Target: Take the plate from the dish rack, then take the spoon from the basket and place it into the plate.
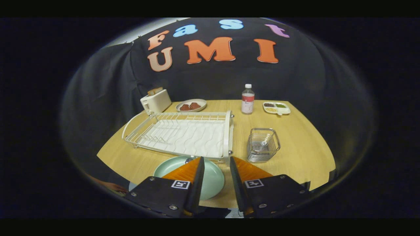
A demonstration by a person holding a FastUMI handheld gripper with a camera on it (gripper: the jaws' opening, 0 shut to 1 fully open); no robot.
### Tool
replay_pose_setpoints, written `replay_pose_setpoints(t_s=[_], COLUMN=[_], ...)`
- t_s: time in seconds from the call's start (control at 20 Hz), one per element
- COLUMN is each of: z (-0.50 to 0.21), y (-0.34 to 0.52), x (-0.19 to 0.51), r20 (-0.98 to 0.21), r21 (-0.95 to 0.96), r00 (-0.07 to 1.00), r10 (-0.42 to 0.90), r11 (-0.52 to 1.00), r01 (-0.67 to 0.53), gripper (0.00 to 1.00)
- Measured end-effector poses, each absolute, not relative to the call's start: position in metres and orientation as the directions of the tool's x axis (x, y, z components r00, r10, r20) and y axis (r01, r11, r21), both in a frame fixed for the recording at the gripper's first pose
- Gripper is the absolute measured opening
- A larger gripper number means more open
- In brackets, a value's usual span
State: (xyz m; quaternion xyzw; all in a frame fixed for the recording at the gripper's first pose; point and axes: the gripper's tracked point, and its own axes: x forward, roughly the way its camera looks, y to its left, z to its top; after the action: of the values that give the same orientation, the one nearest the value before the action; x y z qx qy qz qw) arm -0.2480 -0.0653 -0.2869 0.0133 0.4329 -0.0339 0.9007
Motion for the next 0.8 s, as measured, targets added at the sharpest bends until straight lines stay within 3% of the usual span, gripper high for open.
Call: replay_pose_setpoints(t_s=[0.2, 0.45, 0.8], z=[-0.219, -0.139, -0.074], y=[-0.084, -0.099, -0.108], x=[-0.2, -0.153, -0.128], r20=[-0.657, -0.483, -0.344], r21=[-0.03, -0.063, -0.096], r00=[0.748, 0.866, 0.927], r10=[-0.097, -0.134, -0.15], r11=[0.994, 0.991, 0.988], r01=[0.103, 0.118, 0.124], gripper=[0.52, 0.67, 0.69])
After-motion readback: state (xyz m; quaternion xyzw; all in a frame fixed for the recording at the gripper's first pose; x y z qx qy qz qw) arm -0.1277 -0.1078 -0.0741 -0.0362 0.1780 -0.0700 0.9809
